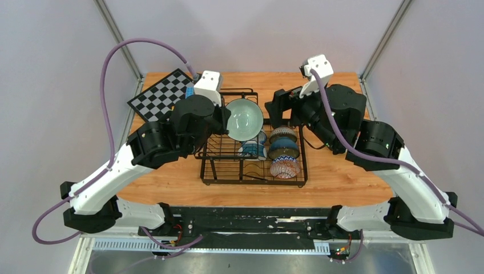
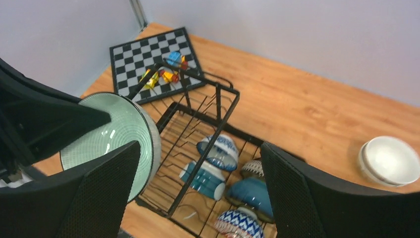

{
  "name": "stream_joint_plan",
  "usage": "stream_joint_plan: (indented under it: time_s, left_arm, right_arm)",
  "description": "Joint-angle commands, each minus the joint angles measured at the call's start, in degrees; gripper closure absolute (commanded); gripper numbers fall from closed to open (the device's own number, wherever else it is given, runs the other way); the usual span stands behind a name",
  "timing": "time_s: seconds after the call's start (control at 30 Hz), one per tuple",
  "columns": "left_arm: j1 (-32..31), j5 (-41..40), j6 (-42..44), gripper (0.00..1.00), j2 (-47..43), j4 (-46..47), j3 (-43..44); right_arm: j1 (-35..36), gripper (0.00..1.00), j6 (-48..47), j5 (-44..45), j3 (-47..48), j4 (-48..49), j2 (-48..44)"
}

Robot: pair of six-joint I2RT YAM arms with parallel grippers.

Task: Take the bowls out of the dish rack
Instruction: Place the bowl with the bowl.

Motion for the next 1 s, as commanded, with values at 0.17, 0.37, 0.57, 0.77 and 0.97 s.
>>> stream_joint_plan:
  time_s: [0.17, 0.37, 0.57, 0.77, 0.97]
  left_arm:
    - [0.41, 0.48, -2.54, 1.0, 3.0, 1.87, 1.62]
    - [0.45, 2.36, -3.77, 1.0, 4.35, 1.36, 2.14]
    - [0.37, 3.44, -4.73, 1.0, 4.5, 1.36, 1.29]
    - [0.44, 4.39, -4.97, 1.0, 5.11, 1.38, 1.16]
    - [0.37, 4.81, -5.26, 1.0, 5.65, 1.54, 0.92]
  right_arm:
    - [-9.36, 0.17, 14.11, -18.29, -11.62, 0.35, -7.14]
    - [-9.37, 0.31, 14.91, -19.77, -14.17, -0.18, -7.07]
    - [-9.36, 0.51, 15.5, -19.61, -14.42, -1.77, -5.3]
    - [-9.34, 0.56, 15.35, -18.56, -14.61, -2.76, -3.45]
    - [-9.42, 0.62, 15.17, -17.1, -14.16, -4.69, -1.27]
